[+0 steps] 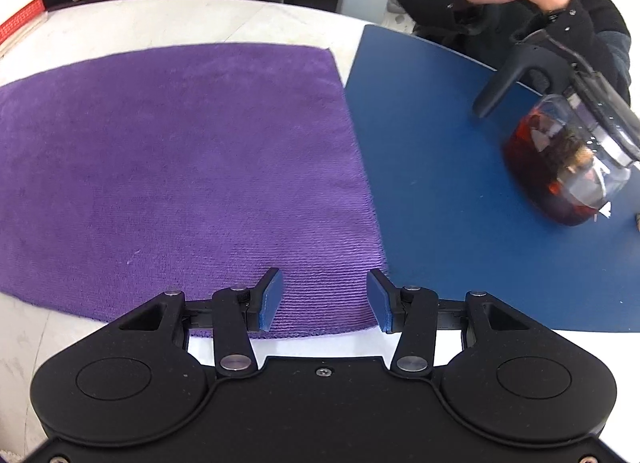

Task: Fold towel
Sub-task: 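Lift the held towel corner with the left gripper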

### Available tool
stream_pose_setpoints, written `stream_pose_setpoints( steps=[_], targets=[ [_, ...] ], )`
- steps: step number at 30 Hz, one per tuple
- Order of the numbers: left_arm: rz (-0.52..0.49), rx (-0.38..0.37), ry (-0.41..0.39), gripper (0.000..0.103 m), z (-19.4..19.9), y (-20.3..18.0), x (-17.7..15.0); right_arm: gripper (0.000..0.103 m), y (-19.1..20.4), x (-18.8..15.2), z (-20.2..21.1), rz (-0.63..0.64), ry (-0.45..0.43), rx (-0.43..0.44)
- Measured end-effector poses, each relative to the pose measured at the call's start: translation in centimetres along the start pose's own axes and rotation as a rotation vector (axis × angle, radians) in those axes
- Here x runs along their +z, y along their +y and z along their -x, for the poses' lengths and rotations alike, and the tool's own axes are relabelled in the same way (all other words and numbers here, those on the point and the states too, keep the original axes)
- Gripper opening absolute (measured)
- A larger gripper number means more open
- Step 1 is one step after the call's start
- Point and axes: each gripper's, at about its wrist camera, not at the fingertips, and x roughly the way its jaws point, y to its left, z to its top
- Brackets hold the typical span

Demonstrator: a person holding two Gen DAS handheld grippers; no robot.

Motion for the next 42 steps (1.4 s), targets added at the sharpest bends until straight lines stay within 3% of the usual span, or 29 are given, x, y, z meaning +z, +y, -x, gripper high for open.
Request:
stream_pose_setpoints(
  steps=[10, 22, 42],
  targets=[
    [-0.014, -0.007, -0.016, 0.005, 0.4, -0.5, 1.2, 0.046, 0.1, 0.1, -0.8, -0.005, 0.008, 0.041],
    [-0.074, -0.083, -0.062, 0.005, 0.9, -3.0, 4.2, 0.046, -0.1, 0.3, -1.1, 0.003, 0.021, 0.049],
    [-0.363, -0.272, -0.151, 0.005, -0.3, -16.2, 11.8, 0.046, -0.3, 0.7, -1.3, 0.038, 0.03, 0.067]
  ],
)
